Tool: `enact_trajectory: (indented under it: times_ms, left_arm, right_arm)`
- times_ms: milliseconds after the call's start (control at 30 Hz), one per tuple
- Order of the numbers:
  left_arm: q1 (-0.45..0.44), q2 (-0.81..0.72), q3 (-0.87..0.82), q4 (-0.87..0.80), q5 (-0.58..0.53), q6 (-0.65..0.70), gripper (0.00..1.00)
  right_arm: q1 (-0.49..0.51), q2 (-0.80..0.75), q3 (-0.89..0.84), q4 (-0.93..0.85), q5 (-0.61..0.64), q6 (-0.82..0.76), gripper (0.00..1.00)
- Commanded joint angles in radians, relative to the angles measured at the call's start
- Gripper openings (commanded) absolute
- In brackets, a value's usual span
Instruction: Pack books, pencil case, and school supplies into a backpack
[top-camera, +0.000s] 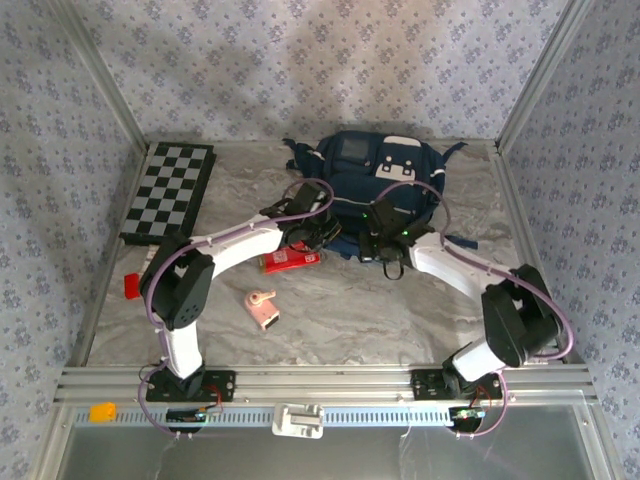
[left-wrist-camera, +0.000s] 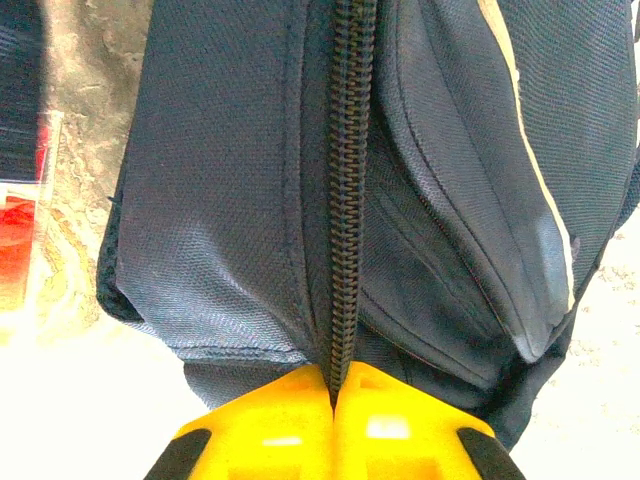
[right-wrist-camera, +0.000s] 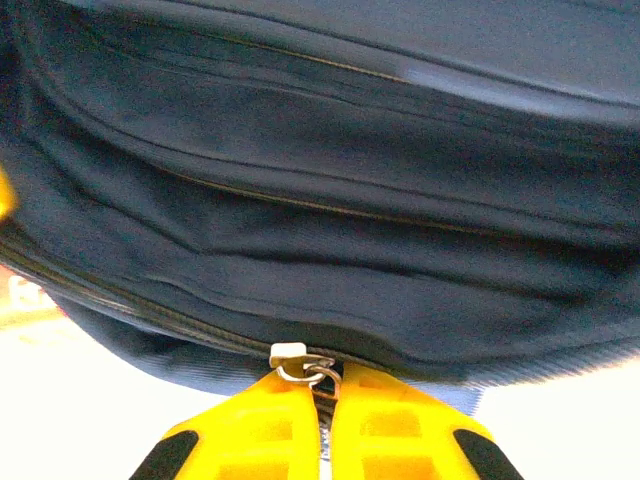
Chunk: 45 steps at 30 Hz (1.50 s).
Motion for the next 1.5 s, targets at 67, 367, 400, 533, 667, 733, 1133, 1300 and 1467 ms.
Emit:
enact_trajectory:
  times_ms: [67, 367, 400, 533, 667, 733, 1133, 1300, 1467]
  left_arm:
    - [0.067, -0.075, 0.032, -0.029, -0.042, 0.059, 0.00]
    - [0.104, 0.016, 0.166, -0.018, 0.074, 0.164, 0.00]
    - [0.111, 0.031, 0.190, -0.029, 0.077, 0.187, 0.00]
    - [0.128, 0.067, 0.245, -0.062, 0.131, 0.249, 0.02]
    - [0.117, 0.020, 0.178, -0.048, 0.149, 0.217, 0.25]
    - [0.091, -0.029, 0.112, -0.037, 0.113, 0.163, 0.41]
    - [-0.051, -0.015, 0.031, 0.034, 0.004, -0.144, 0.61]
    - [-0.070, 0.052, 0.076, 0.030, -0.013, -0.220, 0.55]
    - [-0.091, 0.109, 0.075, 0.041, -0.024, -0.310, 0.49]
  right_arm:
    - [-0.081, -0.096, -0.083, -0.103, 0.055, -0.004, 0.00]
    - [0.017, -0.148, -0.075, -0.037, -0.058, 0.025, 0.00]
    - [0.016, -0.152, -0.083, -0.014, -0.080, 0.042, 0.00]
    - [0.009, -0.148, -0.102, 0.043, -0.115, 0.060, 0.00]
    - [0.016, -0.124, -0.100, 0.071, -0.119, 0.066, 0.00]
    - [0.024, -0.115, -0.096, 0.082, -0.109, 0.070, 0.00]
    - [0.041, -0.098, -0.119, 0.107, -0.085, 0.092, 0.00]
    - [0.043, -0.082, -0.116, 0.118, -0.081, 0.089, 0.00]
    - [0.046, -0.060, -0.103, 0.119, -0.072, 0.086, 0.00]
